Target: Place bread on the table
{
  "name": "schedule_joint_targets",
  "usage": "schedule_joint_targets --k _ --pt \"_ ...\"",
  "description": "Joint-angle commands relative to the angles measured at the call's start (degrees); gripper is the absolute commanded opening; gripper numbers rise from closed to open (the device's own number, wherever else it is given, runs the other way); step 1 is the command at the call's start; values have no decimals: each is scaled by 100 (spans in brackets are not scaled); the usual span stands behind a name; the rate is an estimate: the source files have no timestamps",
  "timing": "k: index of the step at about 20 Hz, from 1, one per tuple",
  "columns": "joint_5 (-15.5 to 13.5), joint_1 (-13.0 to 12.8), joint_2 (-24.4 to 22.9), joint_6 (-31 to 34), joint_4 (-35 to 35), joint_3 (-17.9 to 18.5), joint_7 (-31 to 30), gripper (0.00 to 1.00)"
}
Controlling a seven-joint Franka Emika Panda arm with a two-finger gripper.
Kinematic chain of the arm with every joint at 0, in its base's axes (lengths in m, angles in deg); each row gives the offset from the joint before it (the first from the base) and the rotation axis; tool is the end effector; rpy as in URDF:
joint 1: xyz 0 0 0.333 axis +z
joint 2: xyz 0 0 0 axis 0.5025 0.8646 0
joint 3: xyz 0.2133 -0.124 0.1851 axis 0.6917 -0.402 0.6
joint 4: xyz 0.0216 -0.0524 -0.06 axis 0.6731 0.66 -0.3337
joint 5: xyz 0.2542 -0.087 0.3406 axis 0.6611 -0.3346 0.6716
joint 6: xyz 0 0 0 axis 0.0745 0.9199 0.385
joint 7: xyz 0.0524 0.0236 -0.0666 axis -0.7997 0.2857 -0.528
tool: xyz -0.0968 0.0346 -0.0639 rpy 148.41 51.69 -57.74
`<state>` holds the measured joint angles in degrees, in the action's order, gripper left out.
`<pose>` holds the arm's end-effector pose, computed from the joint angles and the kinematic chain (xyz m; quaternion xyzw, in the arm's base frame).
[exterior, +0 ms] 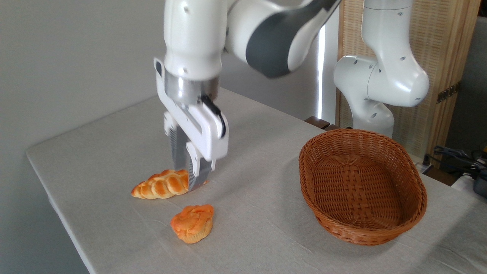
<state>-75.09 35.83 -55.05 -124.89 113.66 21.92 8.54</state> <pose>0.6082 0.0083 0.5014 0.8982 -0.4125 0.1243 0.0879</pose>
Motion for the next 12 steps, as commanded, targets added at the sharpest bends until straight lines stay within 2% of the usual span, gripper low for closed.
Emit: schedule_joint_targets --k 1,3,4,7,12 --pt "258 14 -97 384 -553 -8 -515 100" --pt "689 14 -98 691 -807 -200 -524 100" --pt "813 14 -89 919 -983 -315 -620 100" --pt "805 14 -63 1359 -1370 -333 -1383 100" --pt "831 23 315 2265 -2109 -289 -1447 100"
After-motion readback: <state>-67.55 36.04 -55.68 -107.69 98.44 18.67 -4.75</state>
